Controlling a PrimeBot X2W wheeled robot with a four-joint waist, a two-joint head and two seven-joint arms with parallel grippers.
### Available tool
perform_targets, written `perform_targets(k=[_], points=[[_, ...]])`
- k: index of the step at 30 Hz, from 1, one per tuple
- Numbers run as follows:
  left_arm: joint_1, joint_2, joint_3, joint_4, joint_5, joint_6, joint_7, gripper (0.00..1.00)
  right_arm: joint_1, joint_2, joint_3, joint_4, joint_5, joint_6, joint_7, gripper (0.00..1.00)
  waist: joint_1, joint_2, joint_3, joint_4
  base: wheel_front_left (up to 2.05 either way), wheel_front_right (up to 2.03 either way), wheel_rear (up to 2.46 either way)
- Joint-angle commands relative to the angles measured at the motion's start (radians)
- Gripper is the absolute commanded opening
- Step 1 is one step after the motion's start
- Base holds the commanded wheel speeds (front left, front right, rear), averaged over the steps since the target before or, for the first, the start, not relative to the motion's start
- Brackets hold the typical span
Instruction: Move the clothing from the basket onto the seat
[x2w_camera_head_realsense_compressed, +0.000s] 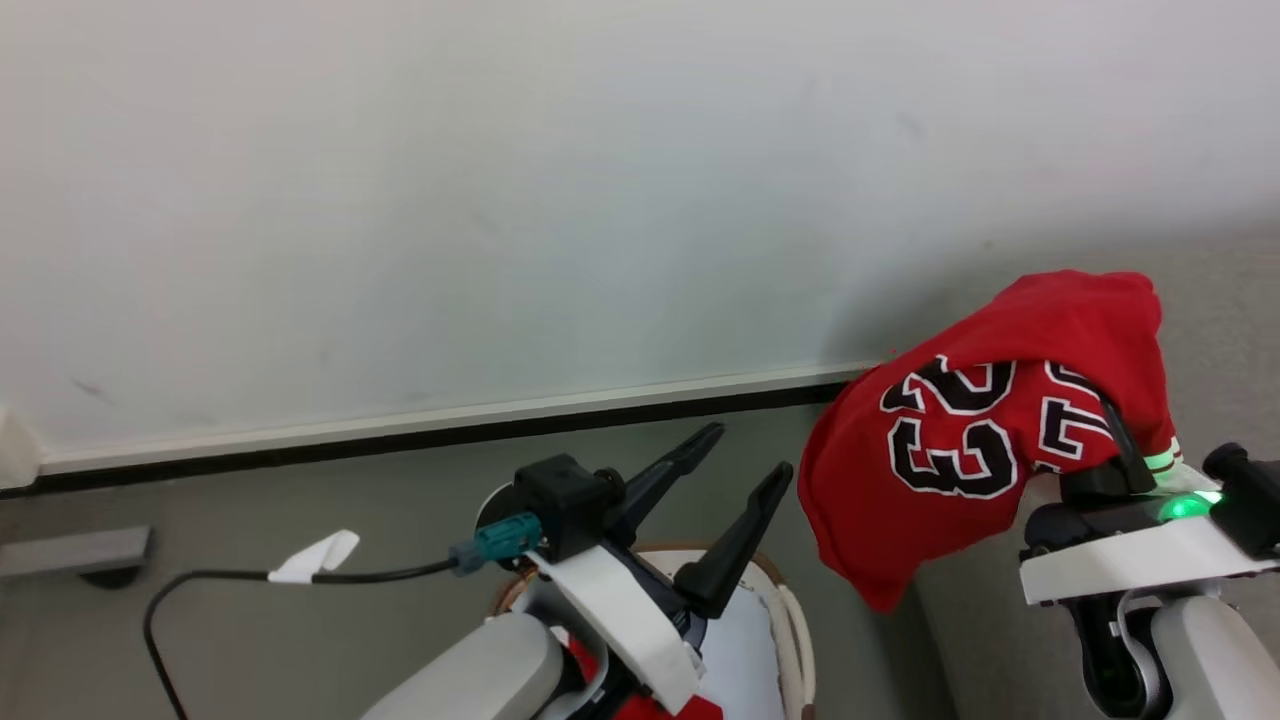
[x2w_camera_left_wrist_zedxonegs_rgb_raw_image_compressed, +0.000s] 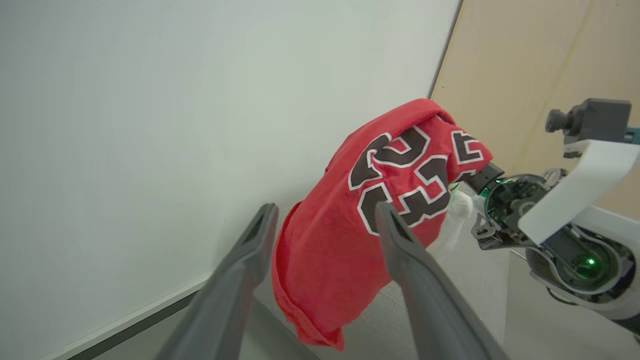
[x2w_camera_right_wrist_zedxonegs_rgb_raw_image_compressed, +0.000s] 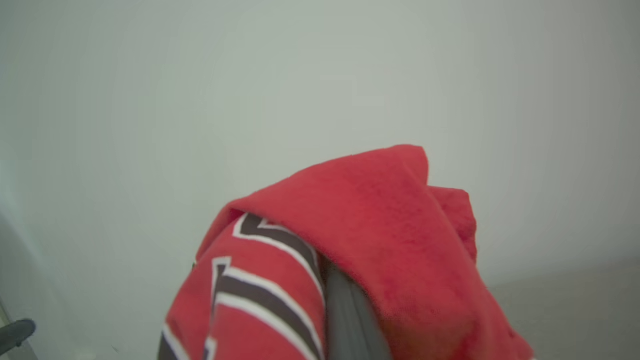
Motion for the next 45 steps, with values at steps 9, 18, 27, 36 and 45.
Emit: perform_targets(k=[9,18,27,36,45], points=[[0.005,0.018,-0.014,0.01,0.056,-0.006,-0.033,1.0,0.075,-0.023,-0.084,-0.111,-0.013,-0.002,0.0,0.0,0.0,-0.0001,0.058,-0.194,0.0,0.0,0.0],[-0.008,0.014,-0.025,0.027,0.09,-0.01,-0.041,1.0,0.113,-0.017,-0.118,-0.186,-0.029,-0.002,0.002,0.0,0.0,-0.0001,0.116,-0.268,0.0,0.0,0.0],[-0.079,0.05,-0.031,-0.028,0.113,-0.019,0.014,1.0,-0.053,-0.028,-0.188,-0.174,0.035,-0.002,0.042,0.0,0.0,-0.0001,0.275,-0.247,0.0,0.0,0.0],[-0.177,0.106,-0.012,-0.126,0.137,-0.025,0.076,1.0,-0.397,-0.142,-0.395,-0.025,0.061,-0.002,0.121,0.0,0.0,-0.0001,0.557,-0.098,0.0,0.0,0.0],[-0.225,0.132,0.01,-0.149,0.152,-0.028,0.063,1.0,-0.615,-0.267,-0.505,0.293,-0.016,-0.002,0.188,0.0,0.0,-0.0001,0.697,0.0,0.0,0.0,0.0]])
